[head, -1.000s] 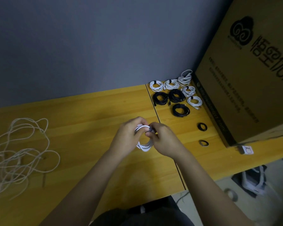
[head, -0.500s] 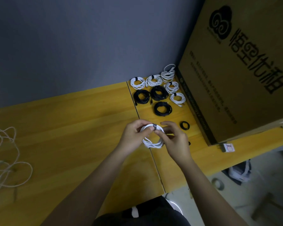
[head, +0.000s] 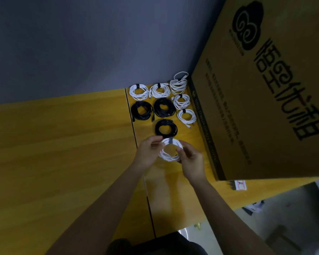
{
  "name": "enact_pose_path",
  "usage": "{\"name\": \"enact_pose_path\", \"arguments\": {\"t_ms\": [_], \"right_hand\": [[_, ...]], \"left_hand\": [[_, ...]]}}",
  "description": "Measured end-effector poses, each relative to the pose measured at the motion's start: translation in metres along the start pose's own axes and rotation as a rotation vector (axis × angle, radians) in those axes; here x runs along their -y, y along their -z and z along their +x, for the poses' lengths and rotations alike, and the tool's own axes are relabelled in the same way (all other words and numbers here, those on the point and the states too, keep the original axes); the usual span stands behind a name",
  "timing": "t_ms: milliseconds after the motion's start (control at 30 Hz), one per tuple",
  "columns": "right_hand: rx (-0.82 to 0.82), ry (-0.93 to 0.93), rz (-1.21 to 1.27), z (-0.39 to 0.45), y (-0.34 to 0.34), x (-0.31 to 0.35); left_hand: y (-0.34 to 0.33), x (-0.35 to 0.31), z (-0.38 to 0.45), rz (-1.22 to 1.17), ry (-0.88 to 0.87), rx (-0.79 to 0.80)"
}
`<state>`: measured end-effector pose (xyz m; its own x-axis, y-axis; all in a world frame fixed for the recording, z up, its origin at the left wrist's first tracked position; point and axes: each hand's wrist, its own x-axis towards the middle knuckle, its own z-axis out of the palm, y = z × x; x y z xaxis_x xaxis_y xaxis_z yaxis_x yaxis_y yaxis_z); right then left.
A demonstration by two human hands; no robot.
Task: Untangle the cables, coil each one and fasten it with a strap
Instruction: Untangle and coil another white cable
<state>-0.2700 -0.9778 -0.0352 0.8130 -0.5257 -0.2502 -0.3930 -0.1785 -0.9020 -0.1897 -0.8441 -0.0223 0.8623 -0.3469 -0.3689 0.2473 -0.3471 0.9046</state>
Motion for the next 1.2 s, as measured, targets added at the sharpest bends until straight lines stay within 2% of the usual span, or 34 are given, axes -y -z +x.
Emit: {"name": "enact_pose_path", "arguments": {"t_ms": [100, 167, 267, 333, 500, 733, 900, 1033, 1133, 1200], "right_hand": [[-0.204, -0.061, -0.061, 0.037, 0.008, -0.009], [-0.304, -0.110, -0.113, 0.060, 0.009, -0.015], [-0.344, -0.237, -0.096, 0.083, 0.005, -0.024], [-0.307, -0.261, -0.138, 0.093, 0.007, -0.030], [-0.139, -0.102, -0.357, 0.099, 0.020, -0.045], [-0.122, 0.174, -0.628, 0.086, 0.023, -0.055], [0.018, 0.165, -0.818, 0.099, 0.022, -0.058], [-0.030, 0.186, -0.814, 0.096, 0.022, -0.052], [-0.115, 0.316, -0.766, 0.084, 0.019, -0.044], [-0.090, 0.400, -0.764, 0.074, 0.011, -0.035]], "left_hand": [[0.005, 0.006, 0.008, 0.122, 0.026, -0.047], [0.011, 0.013, 0.009, 0.185, -0.035, -0.096], [0.020, 0.021, 0.011, 0.313, -0.058, -0.114], [0.025, 0.023, 0.014, 0.350, -0.024, -0.118], [0.028, 0.021, 0.022, 0.369, 0.009, -0.120], [0.021, 0.025, 0.023, 0.373, -0.010, -0.112], [0.025, 0.024, 0.016, 0.404, -0.004, -0.110], [0.032, 0.026, 0.012, 0.415, 0.016, -0.130], [0.037, 0.029, 0.009, 0.401, 0.028, -0.133], [0.044, 0.031, 0.007, 0.406, 0.024, -0.155]]}}
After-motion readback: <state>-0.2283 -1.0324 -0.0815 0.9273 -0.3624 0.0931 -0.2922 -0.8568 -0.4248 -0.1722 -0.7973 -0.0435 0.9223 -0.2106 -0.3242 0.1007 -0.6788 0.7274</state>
